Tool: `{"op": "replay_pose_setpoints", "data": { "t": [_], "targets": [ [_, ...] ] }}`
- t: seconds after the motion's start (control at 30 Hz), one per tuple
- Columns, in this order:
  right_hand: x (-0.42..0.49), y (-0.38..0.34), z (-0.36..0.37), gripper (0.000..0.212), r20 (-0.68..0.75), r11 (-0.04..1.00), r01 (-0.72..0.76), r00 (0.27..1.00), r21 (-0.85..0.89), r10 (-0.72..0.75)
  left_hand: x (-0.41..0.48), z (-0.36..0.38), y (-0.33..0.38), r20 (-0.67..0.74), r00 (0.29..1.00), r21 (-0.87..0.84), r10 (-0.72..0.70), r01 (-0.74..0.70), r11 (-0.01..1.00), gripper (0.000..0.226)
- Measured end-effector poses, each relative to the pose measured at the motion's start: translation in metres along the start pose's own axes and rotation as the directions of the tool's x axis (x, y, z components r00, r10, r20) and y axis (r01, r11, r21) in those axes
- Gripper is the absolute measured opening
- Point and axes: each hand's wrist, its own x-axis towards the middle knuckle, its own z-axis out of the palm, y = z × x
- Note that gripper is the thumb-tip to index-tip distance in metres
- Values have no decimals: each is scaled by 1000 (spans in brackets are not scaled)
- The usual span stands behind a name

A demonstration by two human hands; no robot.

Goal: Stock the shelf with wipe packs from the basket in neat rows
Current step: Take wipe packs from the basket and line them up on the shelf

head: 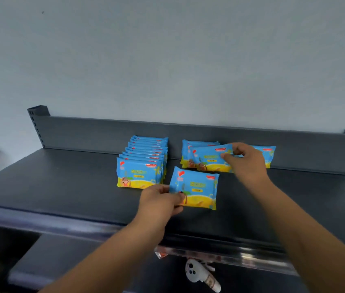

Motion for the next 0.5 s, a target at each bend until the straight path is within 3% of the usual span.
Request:
{"op": "replay_pose_setpoints", "data": {
  "t": [0.1,0.17,0.23,0.33,0.4,0.5],
  "targets": [
    [11,0,9,23,50,998,3,999,-58,0,7,12,5,-18,999,107,49,-47,993,11],
    [18,4,13,11,45,982,-1,999,-187,10,15,18,4,-7,991,267,130,-123,956,14],
    [21,9,14,15,24,953,-5,1000,-303,13,22,24,3,27,975,437,222,-212,874,16],
    [25,11,14,18,30,941,-26,999,-339,38,35,33,2,80,960,534,270,-270,801,15],
    [33,11,14,17,47,965,-104,992,-239,118,44,39,0,62,959,561,278,-264,785,15],
    [39,12,15,16,82,943,-322,945,86,316,59,46,-8,-3,961,586,276,-222,779,18]
  ]
}}
